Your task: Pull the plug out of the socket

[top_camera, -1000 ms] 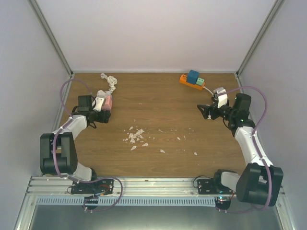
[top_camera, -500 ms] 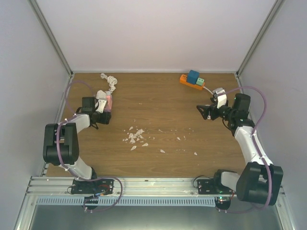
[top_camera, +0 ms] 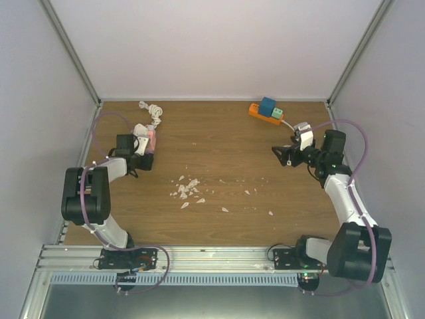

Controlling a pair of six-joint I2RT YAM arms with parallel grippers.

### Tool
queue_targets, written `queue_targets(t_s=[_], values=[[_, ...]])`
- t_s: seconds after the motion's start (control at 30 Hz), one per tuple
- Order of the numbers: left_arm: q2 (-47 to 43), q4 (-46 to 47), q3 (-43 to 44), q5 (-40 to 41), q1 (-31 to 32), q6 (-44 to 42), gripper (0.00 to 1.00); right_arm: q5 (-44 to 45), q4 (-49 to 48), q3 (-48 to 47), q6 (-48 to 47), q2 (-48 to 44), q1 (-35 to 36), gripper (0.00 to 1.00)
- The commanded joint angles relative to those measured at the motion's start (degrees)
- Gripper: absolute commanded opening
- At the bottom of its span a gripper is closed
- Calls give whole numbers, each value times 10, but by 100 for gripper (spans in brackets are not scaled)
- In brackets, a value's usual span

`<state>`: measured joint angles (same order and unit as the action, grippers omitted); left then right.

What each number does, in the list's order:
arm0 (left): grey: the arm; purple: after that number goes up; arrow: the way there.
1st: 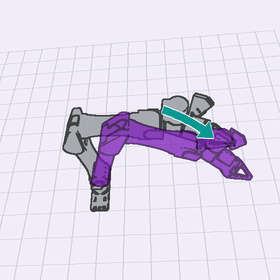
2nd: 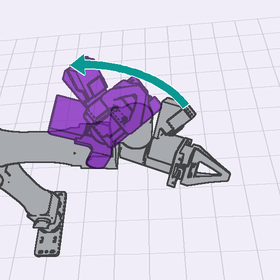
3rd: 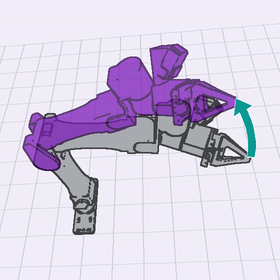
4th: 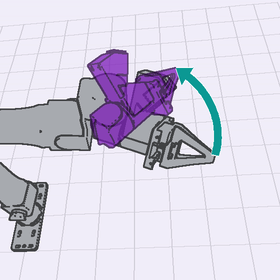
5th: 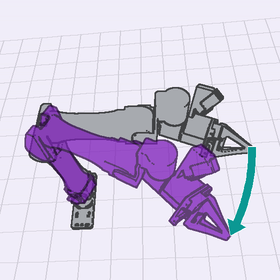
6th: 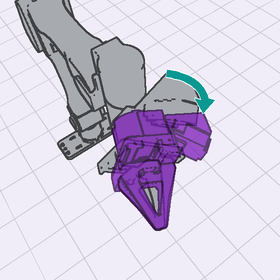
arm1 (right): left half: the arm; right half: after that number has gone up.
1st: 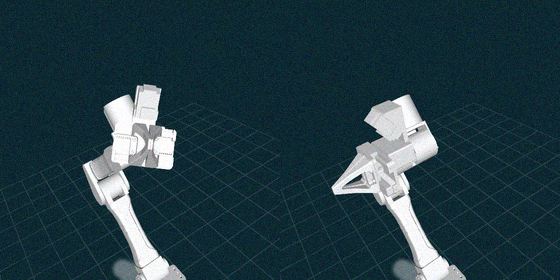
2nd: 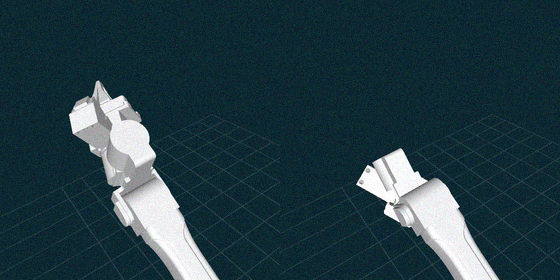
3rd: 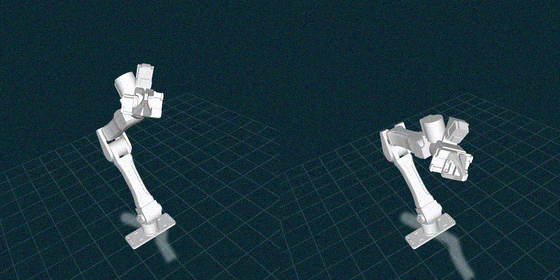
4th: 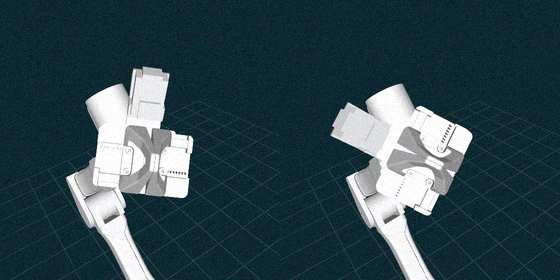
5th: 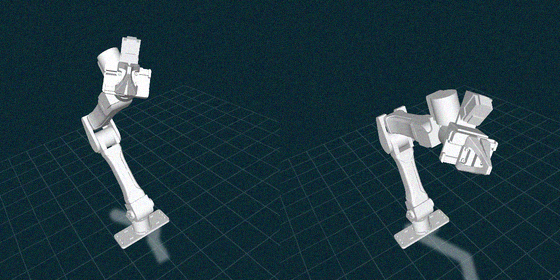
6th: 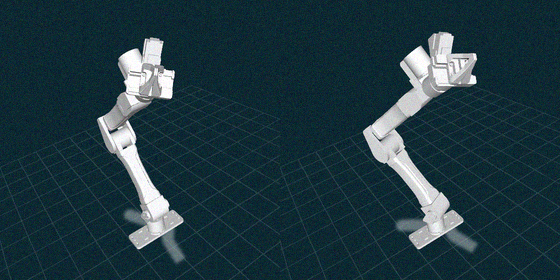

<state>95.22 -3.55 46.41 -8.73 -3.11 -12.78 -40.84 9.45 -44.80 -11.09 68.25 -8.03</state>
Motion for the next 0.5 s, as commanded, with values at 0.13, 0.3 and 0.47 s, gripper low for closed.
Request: queue_targets(t_s=[0.13,0.3,0.47], values=[[21,34,16,13,12,8,58,-6,8,-15,-2,5,5,100],[18,23,16,10,12,-1,52,-7,9,-16,-4,4,5,100],[2,11,8,-7,12,-29,47,-7,10,-15,-7,1,4,100]])
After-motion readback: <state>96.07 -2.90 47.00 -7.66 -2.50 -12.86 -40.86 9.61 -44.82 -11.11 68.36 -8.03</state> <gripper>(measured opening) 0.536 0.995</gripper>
